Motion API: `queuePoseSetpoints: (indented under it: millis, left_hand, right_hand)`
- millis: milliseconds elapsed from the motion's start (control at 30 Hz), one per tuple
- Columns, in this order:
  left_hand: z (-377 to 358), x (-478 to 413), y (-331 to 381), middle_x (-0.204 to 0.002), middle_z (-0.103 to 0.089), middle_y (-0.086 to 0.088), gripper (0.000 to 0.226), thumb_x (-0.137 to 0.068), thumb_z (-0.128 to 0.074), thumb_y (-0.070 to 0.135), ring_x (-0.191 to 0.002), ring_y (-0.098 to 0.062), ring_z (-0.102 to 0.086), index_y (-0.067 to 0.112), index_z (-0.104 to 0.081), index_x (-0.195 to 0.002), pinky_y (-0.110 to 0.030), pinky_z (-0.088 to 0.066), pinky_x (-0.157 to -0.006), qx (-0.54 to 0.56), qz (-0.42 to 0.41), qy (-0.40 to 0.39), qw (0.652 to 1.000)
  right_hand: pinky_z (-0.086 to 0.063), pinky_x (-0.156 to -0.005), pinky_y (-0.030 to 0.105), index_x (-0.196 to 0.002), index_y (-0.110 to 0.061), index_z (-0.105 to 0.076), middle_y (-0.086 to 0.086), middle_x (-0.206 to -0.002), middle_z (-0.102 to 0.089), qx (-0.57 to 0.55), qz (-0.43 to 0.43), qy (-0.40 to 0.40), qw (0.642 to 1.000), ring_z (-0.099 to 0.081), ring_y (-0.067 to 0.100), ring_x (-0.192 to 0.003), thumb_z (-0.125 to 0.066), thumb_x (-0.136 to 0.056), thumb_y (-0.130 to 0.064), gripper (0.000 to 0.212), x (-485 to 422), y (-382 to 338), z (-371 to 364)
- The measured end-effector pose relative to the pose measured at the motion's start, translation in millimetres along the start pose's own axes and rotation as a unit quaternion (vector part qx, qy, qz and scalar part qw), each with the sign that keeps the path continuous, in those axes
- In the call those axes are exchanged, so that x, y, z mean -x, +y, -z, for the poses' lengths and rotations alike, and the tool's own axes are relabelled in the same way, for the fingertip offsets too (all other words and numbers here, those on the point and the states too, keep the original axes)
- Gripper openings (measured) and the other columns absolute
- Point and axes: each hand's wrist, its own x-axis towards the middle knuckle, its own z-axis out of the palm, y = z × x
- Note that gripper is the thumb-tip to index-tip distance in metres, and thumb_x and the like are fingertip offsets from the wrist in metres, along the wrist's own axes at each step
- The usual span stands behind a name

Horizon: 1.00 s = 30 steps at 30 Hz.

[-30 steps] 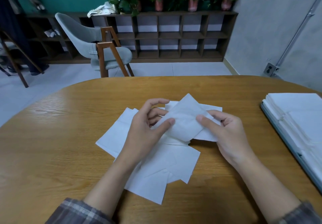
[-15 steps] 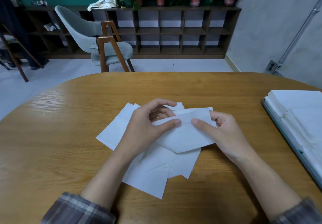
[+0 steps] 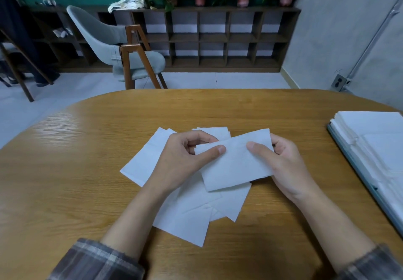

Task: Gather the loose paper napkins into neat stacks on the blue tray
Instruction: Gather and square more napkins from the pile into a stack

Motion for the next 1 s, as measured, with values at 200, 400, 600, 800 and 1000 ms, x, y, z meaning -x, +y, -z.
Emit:
queuePoseSetpoints:
  millis: [200, 400, 600, 800, 1000]
  left_hand:
    - [-3.6, -0.5, -0.7, -0.078, -0.078, 0.003, 0.011, -0.087, -0.085, 0.018, -0.061, -0.003, -0.062, 0.010, -0.080, -0.082, -0.013, -0.044, -0.057, 0.002, 0.009, 0.035, 0.999]
    - [-4.0, -0.1, 0.4, -0.075, -0.076, -0.001, 0.018, -0.084, -0.089, 0.017, -0.060, -0.002, -0.065, 0.004, -0.078, -0.079, -0.013, -0.047, -0.057, -0.001, 0.026, 0.046, 0.999]
    - [-4.1, -2.9, -9.2, -0.077, -0.077, -0.002, 0.018, -0.079, -0.093, 0.025, -0.066, -0.032, -0.065, 0.021, -0.076, -0.082, -0.031, -0.049, -0.065, -0.025, 0.021, 0.080, 0.996]
    - [-2.5, -4.6, -23.7, -0.104, -0.071, 0.016, 0.038, -0.089, -0.083, 0.031, -0.102, 0.000, -0.066, 0.033, -0.064, -0.122, -0.020, -0.050, -0.089, -0.216, -0.084, 0.041, 0.972]
    - [1.1, -1.0, -24.0, -0.120, -0.066, 0.026, 0.044, -0.082, -0.084, 0.048, -0.115, 0.003, -0.058, 0.040, -0.067, -0.122, -0.030, -0.049, -0.099, -0.346, -0.082, -0.067, 0.932]
  right_hand:
    - [-0.059, -0.073, 0.027, -0.104, -0.004, -0.075, 0.010, -0.099, -0.081, 0.015, 0.007, 0.002, 1.000, -0.075, 0.019, -0.088, -0.068, -0.096, -0.009, 0.012, 0.3, 0.8, -0.4]
    - [-0.057, -0.067, 0.026, -0.112, -0.011, -0.068, 0.004, -0.089, -0.078, 0.044, 0.022, -0.024, 0.998, -0.074, 0.016, -0.081, -0.071, -0.094, -0.009, 0.018, 3.4, -4.4, -1.6]
    - [-0.055, -0.085, 0.027, -0.120, -0.020, -0.073, 0.004, -0.104, -0.079, 0.137, 0.070, -0.086, 0.984, -0.074, 0.015, -0.100, -0.072, -0.094, 0.002, 0.035, 2.4, -1.5, -0.3]
    - [-0.044, -0.088, 0.006, -0.096, -0.020, -0.084, -0.018, -0.101, -0.080, 0.204, 0.076, 0.060, 0.974, -0.070, -0.005, -0.104, -0.067, -0.099, 0.000, 0.027, -7.6, 7.9, 8.1]
    - [-0.047, -0.104, 0.017, -0.108, -0.030, -0.082, -0.032, -0.110, -0.073, 0.206, 0.066, 0.153, 0.964, -0.063, -0.009, -0.115, -0.067, -0.098, -0.006, 0.030, -15.5, 16.4, 23.3]
